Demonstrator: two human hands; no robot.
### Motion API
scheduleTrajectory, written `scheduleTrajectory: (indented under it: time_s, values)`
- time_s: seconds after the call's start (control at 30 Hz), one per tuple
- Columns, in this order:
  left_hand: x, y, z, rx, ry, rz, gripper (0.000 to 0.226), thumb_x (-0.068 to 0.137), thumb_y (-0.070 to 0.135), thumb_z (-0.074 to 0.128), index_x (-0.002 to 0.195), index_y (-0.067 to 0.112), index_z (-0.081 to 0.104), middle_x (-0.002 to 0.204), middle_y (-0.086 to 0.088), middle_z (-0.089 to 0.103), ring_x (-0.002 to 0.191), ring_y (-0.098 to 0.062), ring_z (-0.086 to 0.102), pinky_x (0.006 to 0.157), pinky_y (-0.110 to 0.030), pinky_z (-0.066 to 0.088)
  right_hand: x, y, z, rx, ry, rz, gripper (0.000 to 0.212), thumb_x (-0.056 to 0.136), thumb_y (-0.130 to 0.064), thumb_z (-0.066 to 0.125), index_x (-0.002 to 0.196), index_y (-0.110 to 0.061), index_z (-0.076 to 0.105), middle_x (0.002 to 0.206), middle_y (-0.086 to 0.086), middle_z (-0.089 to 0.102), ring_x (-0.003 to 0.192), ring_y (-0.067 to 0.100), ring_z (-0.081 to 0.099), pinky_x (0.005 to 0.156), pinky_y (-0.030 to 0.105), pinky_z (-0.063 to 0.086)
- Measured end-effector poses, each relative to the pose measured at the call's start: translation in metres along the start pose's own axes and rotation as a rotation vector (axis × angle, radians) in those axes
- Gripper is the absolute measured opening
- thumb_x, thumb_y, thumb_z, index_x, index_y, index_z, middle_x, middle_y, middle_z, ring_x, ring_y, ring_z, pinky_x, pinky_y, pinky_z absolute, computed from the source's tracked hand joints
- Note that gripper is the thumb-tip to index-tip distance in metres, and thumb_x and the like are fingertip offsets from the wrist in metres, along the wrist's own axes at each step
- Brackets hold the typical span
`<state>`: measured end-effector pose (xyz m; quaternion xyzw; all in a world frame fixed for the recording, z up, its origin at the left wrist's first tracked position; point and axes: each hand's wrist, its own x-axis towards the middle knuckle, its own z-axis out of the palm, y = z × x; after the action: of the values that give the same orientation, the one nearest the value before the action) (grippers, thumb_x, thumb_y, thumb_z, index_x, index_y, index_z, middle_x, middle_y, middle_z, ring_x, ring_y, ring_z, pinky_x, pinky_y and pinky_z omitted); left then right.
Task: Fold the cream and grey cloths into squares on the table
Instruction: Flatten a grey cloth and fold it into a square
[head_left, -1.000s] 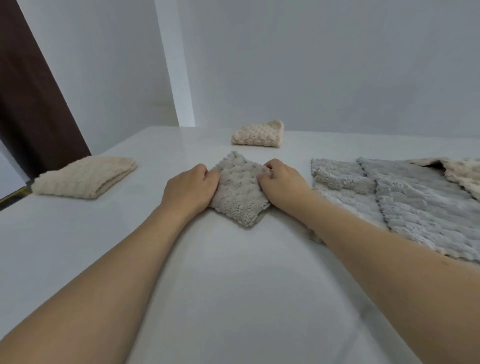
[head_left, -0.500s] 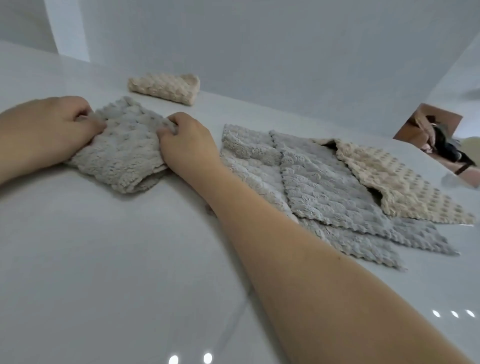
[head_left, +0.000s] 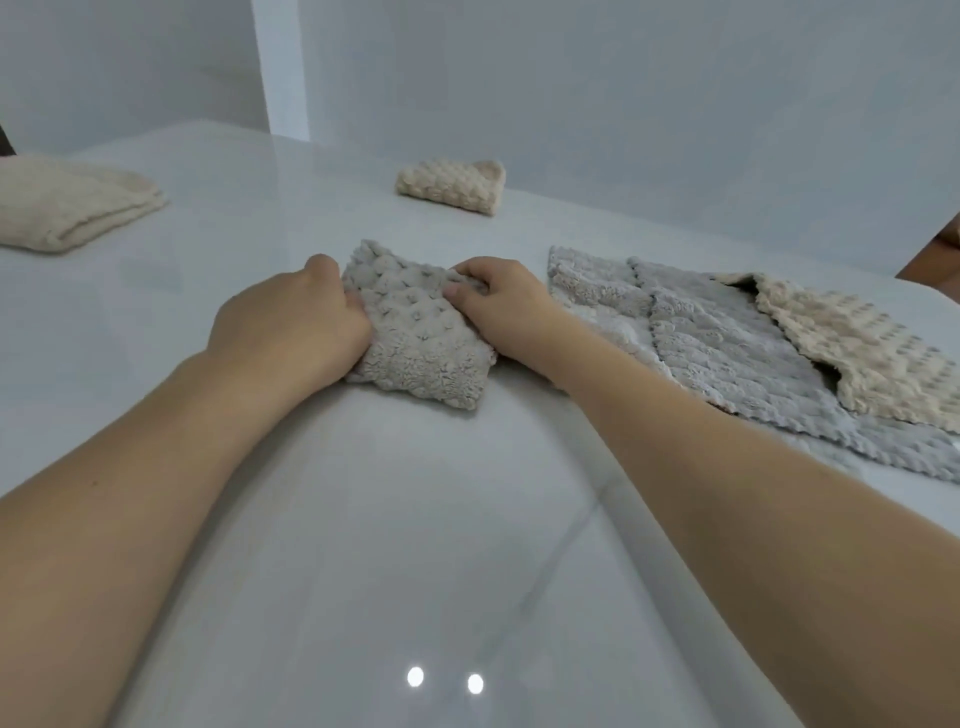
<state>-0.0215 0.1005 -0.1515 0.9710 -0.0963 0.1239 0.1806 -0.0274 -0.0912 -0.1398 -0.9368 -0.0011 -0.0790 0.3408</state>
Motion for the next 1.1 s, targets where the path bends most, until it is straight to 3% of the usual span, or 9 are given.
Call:
scheduleTrajectory:
  time_s: [0.13, 0.47, 0.67, 0.73, 0.83, 0.93, 1.1]
  values:
    - [-0.043, -0.008, -0.017, 0.007, -0.004, -0.023, 0.024, 0.099, 0.03, 0.034, 0.089, 0.009, 0.04, 0.071, -0.005, 0.044, 0.068, -0.028, 0.044, 0.057, -0.036, 0.027, -0.035, -0.013, 0.004, -0.043, -0.038, -0.029, 0.03, 0.097, -0.034, 0.052, 0.117, -0.016, 0.065, 0.11, 0.0, 0.068, 0.103, 0.017, 0.06, 0.088, 0.028, 0.045]
    - [-0.148, -0.04, -0.056, 0.024, 0.045, -0.029, 0.029, 0.1, 0.036, 0.03, 0.086, 0.012, 0.038, 0.069, -0.007, 0.049, 0.06, -0.021, 0.043, 0.052, -0.035, 0.026, -0.126, -0.047, 0.021, -0.068, -0.114, -0.147, 0.026, 0.098, -0.039, 0.049, 0.108, -0.022, 0.067, 0.097, -0.007, 0.07, 0.094, 0.012, 0.062, 0.087, 0.034, 0.049]
    - [-0.173, -0.043, -0.066, 0.12, 0.05, -0.083, 0.027, 0.1, 0.032, 0.035, 0.086, 0.009, 0.039, 0.066, -0.006, 0.044, 0.059, -0.025, 0.042, 0.058, -0.034, 0.027, -0.148, -0.054, 0.024, -0.045, -0.154, -0.188, 0.027, 0.099, -0.038, 0.048, 0.109, -0.022, 0.067, 0.098, -0.006, 0.069, 0.095, 0.012, 0.062, 0.089, 0.035, 0.049]
    - [-0.174, -0.039, -0.069, 0.199, 0.194, -0.073, 0.023, 0.096, 0.024, 0.041, 0.087, 0.003, 0.043, 0.07, -0.014, 0.047, 0.07, -0.032, 0.048, 0.067, -0.04, 0.032, -0.151, -0.054, 0.018, -0.046, -0.136, -0.22, 0.03, 0.101, -0.035, 0.045, 0.121, -0.024, 0.063, 0.107, -0.005, 0.063, 0.099, 0.008, 0.056, 0.091, 0.024, 0.042]
    - [-0.166, -0.016, -0.078, 0.227, 0.3, -0.027, 0.03, 0.089, 0.021, 0.044, 0.104, -0.004, 0.05, 0.099, -0.031, 0.053, 0.094, -0.046, 0.05, 0.077, -0.051, 0.037, -0.149, -0.046, -0.004, -0.047, -0.019, -0.169, 0.037, 0.102, -0.034, 0.043, 0.137, -0.024, 0.051, 0.12, -0.008, 0.053, 0.104, 0.002, 0.048, 0.087, 0.013, 0.034]
    - [-0.14, 0.029, -0.075, 0.167, 0.218, 0.138, 0.038, 0.093, 0.024, 0.043, 0.123, 0.002, 0.048, 0.121, -0.023, 0.049, 0.111, -0.039, 0.045, 0.088, -0.047, 0.036, -0.144, -0.026, -0.039, -0.101, 0.116, -0.068, 0.038, 0.101, -0.032, 0.043, 0.137, -0.024, 0.049, 0.129, -0.009, 0.051, 0.109, 0.002, 0.047, 0.093, 0.018, 0.033]
    - [-0.094, 0.107, -0.047, 0.126, 0.012, 0.318, 0.04, 0.097, 0.028, 0.038, 0.132, 0.007, 0.041, 0.132, -0.015, 0.043, 0.121, -0.035, 0.04, 0.095, -0.044, 0.033, -0.14, 0.025, -0.091, -0.157, 0.185, 0.132, 0.037, 0.1, -0.032, 0.044, 0.135, -0.024, 0.051, 0.131, -0.005, 0.051, 0.112, 0.01, 0.048, 0.102, 0.031, 0.039]
